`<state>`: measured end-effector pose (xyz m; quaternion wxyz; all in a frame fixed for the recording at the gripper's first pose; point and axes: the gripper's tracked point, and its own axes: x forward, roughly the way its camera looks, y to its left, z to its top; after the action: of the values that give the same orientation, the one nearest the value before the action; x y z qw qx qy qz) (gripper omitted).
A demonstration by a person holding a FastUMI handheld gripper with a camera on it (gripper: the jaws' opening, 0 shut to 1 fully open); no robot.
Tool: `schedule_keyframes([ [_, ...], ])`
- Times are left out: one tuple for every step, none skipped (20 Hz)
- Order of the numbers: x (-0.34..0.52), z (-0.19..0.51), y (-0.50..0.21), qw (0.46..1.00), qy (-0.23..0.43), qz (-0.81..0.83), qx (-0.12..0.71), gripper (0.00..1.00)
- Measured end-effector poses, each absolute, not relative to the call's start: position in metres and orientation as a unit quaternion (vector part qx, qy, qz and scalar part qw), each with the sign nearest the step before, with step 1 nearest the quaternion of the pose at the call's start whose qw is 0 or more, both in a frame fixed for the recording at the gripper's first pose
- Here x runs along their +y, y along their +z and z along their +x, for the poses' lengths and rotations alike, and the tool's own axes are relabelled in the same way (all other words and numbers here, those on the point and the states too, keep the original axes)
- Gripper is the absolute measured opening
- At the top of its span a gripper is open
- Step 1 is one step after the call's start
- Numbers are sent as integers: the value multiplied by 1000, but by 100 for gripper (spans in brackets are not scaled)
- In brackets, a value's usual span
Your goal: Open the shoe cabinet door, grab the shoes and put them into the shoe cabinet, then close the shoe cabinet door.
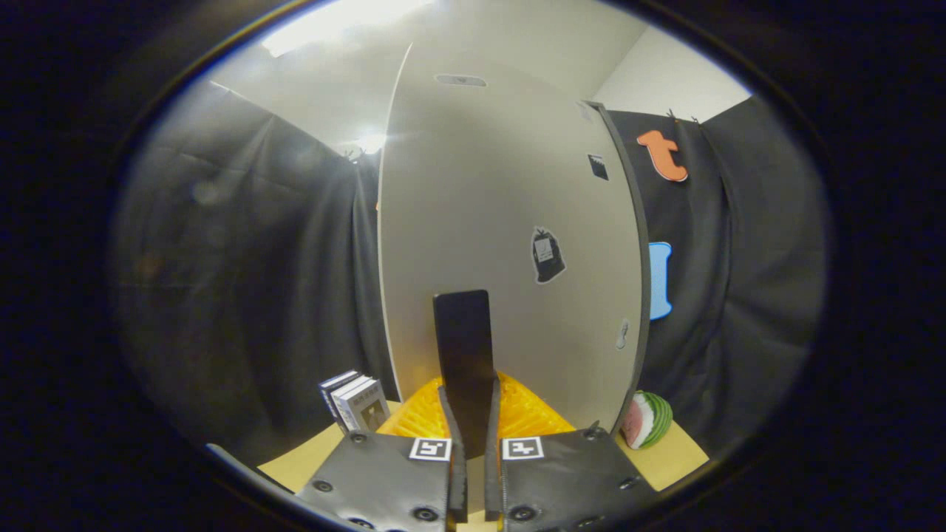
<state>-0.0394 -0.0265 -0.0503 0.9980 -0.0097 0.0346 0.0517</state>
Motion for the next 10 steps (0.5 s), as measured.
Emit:
schedule_keyframes([
  [-31,-45,-52,998,55,-10,36,11],
  [-35,-48,-51,998,57,-9,37,11],
  [-39,-50,-51,998,58,-9,37,11],
  [-45,-56,-50,998,57,-10,36,10],
  [-52,-60,-50,998,55,-11,36,10],
  [-58,-65,-48,998,52,-11,35,10],
  [-65,-70,-48,998,50,-12,35,11],
  [-71,-73,-48,998,50,-12,36,10],
  [-76,-78,-48,998,51,-10,37,10],
  [-82,-82,-46,998,51,-11,36,10],
])
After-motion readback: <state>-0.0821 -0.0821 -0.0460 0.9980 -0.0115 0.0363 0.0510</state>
